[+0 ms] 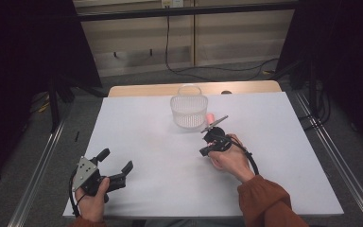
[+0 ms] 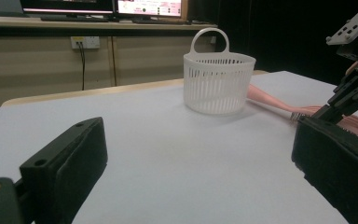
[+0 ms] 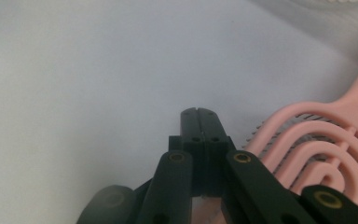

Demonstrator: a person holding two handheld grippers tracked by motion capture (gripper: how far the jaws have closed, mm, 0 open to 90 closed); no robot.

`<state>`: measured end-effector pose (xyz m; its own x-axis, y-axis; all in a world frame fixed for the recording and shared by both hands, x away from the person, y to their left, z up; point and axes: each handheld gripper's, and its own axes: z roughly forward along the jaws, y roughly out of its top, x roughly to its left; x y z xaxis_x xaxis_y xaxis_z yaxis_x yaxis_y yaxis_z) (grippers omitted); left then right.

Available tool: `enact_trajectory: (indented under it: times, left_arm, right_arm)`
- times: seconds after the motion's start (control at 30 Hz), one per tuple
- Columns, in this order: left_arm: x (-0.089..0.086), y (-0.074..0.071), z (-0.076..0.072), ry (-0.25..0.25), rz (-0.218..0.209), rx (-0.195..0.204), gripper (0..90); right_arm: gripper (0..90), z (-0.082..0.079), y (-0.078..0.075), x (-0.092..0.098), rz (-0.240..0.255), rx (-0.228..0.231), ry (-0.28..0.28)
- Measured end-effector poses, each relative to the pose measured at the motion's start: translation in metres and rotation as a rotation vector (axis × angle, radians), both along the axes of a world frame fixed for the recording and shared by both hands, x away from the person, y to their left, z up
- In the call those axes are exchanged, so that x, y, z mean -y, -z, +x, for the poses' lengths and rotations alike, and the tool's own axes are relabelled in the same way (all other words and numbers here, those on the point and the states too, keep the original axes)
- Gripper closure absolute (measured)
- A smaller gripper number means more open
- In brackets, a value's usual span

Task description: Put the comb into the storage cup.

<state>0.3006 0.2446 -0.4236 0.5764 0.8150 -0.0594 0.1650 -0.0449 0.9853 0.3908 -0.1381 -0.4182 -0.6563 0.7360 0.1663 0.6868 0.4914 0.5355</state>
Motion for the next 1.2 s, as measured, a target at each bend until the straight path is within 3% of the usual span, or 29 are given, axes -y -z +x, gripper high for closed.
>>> enact_trajectory:
  times: [0.8,1.2]
  left_arm:
    - [0.000,0.000,0.000,0.001,0.001,-0.001,3.4]
    - [0.000,0.000,0.000,0.001,-0.001,-0.001,3.4]
  right_arm:
    - [90.0,0.000,0.000,0.007,-0.026,-0.007,0.017]
    - [89.8,-0.001,-0.002,0.011,0.058,0.002,0.012]
